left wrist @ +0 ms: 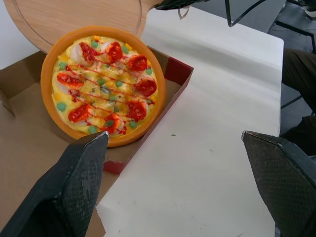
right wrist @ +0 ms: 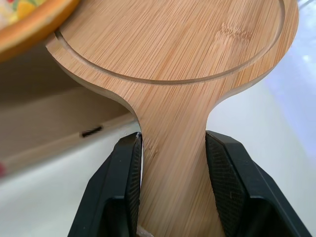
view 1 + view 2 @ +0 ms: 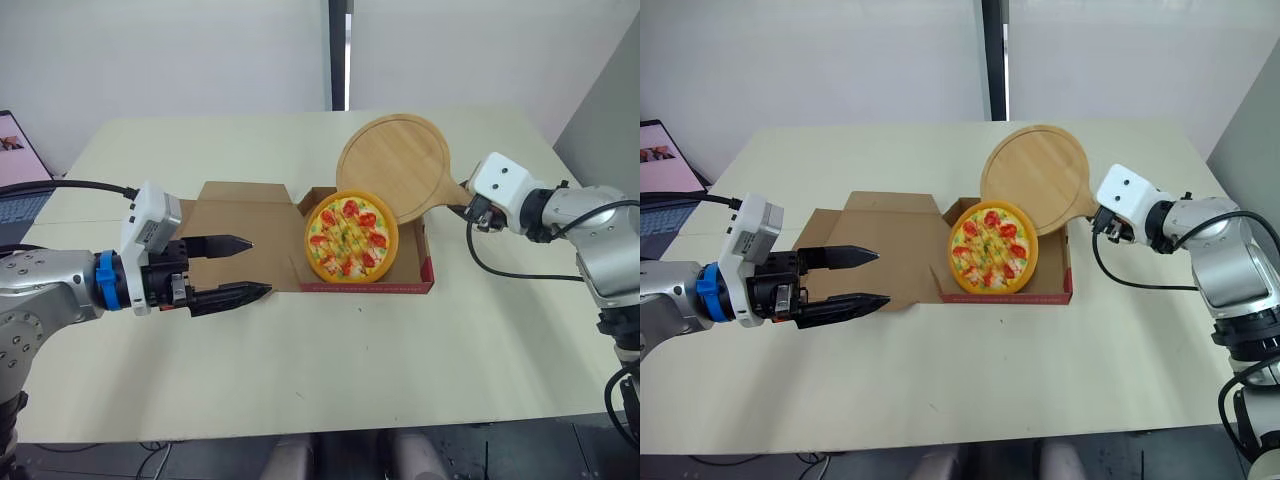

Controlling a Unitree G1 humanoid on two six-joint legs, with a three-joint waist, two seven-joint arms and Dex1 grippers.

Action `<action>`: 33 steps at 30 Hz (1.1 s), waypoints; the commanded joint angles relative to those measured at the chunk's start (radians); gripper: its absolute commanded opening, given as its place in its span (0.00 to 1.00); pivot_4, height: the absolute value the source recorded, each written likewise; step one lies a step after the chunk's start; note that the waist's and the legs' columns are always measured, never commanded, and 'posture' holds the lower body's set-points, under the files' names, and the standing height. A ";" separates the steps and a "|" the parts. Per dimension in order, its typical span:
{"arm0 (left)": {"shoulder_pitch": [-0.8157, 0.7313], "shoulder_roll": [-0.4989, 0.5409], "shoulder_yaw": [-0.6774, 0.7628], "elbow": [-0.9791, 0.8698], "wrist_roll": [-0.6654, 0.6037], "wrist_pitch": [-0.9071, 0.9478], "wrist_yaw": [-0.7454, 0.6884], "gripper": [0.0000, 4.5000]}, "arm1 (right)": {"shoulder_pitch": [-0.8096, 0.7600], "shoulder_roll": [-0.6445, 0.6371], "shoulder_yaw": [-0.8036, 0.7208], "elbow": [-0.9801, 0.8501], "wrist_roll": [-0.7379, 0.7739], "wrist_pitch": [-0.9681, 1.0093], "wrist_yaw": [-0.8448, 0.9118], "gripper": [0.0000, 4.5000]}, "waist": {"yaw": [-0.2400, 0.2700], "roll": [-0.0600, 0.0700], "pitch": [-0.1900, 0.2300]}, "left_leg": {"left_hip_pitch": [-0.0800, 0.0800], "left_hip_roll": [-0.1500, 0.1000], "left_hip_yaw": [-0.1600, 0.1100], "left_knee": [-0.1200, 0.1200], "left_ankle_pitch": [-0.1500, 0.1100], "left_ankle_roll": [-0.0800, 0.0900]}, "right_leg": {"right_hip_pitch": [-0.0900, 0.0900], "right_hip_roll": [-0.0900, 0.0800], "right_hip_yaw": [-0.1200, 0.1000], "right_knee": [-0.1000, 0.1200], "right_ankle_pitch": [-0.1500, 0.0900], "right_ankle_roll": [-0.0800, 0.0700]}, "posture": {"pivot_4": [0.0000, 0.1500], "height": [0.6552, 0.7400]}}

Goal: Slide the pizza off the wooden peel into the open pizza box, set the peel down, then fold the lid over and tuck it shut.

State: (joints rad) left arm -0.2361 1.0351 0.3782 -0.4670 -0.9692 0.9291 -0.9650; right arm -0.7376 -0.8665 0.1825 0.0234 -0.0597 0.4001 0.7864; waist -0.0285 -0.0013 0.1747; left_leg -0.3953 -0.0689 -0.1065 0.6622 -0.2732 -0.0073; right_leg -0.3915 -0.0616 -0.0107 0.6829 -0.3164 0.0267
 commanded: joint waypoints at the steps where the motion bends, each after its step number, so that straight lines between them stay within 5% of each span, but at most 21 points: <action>1: -0.014 0.010 0.008 -0.019 -0.015 -0.004 0.003 1.00 | -0.077 -0.028 -0.051 0.052 -0.062 -0.108 -0.060 0.37 | 0.000 0.000 0.000 | 0.000 0.000 0.000 0.000 0.000 0.000 | 0.000 0.000 0.000 0.000 0.000 0.000 | 1.00 1.00; 9: -0.013 0.014 0.007 -0.018 -0.005 -0.013 -0.005 1.00 | -0.069 -0.072 -0.130 0.145 -0.084 -0.162 -0.098 0.37 | 0.000 0.000 0.000 | 0.000 0.000 0.001 0.000 0.000 0.000 | 0.000 0.000 0.000 0.000 0.000 0.000 | 1.00 1.00; 17: -0.014 0.006 0.012 -0.020 -0.008 -0.021 -0.012 1.00 | 0.178 -0.084 -0.351 -0.150 0.044 0.125 -0.070 0.37 | 0.011 0.000 0.000 | 0.000 0.000 0.000 0.000 0.000 0.000 | 0.000 0.000 0.000 0.001 0.000 0.000 | 1.00 1.00; 25: -0.058 -0.032 -0.045 -0.010 -0.006 -0.047 -0.015 1.00 | 0.431 0.098 -0.593 -0.443 0.119 0.473 -0.215 0.37 | 0.018 0.000 0.000 | 0.002 0.000 0.001 0.001 0.000 0.000 | 0.002 0.000 0.001 0.003 0.000 0.000 | 1.00 1.00; 33: -0.149 -0.064 -0.106 -0.001 -0.027 -0.038 -0.006 1.00 | 0.515 0.206 -0.643 -0.378 0.162 0.501 -0.291 0.37 | 0.020 0.000 0.000 | 0.005 0.000 0.003 0.001 0.000 0.000 | 0.001 0.001 0.004 0.008 0.000 0.000 | 1.00 1.00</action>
State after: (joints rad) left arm -0.3696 0.9733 0.2671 -0.4605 -0.9759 0.8908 -0.9715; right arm -0.2221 -0.6475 -0.4183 -0.3465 0.0959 0.9426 0.5074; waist -0.0085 -0.0011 0.1743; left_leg -0.3904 -0.0687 -0.1034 0.6637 -0.2733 -0.0071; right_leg -0.3899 -0.0609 -0.0072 0.6905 -0.3164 0.0266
